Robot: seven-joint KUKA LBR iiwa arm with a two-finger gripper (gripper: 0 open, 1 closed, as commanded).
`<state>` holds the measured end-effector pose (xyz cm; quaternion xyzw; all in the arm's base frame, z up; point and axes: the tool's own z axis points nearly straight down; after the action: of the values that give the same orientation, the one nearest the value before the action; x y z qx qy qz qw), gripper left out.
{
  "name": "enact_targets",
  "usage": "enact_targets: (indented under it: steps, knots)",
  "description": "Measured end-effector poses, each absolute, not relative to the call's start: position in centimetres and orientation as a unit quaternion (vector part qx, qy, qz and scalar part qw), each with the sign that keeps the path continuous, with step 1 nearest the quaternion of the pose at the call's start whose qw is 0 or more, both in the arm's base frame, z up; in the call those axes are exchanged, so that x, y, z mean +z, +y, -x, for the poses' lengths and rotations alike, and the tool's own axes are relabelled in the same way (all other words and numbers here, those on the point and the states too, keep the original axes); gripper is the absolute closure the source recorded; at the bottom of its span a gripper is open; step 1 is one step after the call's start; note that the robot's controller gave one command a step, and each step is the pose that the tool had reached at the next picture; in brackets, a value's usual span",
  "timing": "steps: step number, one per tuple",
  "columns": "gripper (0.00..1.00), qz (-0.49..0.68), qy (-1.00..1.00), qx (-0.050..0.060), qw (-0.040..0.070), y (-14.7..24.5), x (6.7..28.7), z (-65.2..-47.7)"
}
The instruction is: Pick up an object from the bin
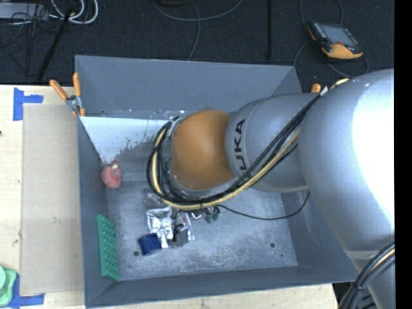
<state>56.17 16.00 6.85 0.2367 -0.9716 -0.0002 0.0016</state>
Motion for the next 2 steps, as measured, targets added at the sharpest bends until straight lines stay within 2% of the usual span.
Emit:
enact_targets:
  steps: [1, 2]
  knots:
    - [1.00, -0.235, -0.972, -0.001, 0.001, 15.9, 7.0, -56.3]
    - [1.00, -0.211, -0.977, -0.001, -0.003, 16.5, 18.1, -53.4]
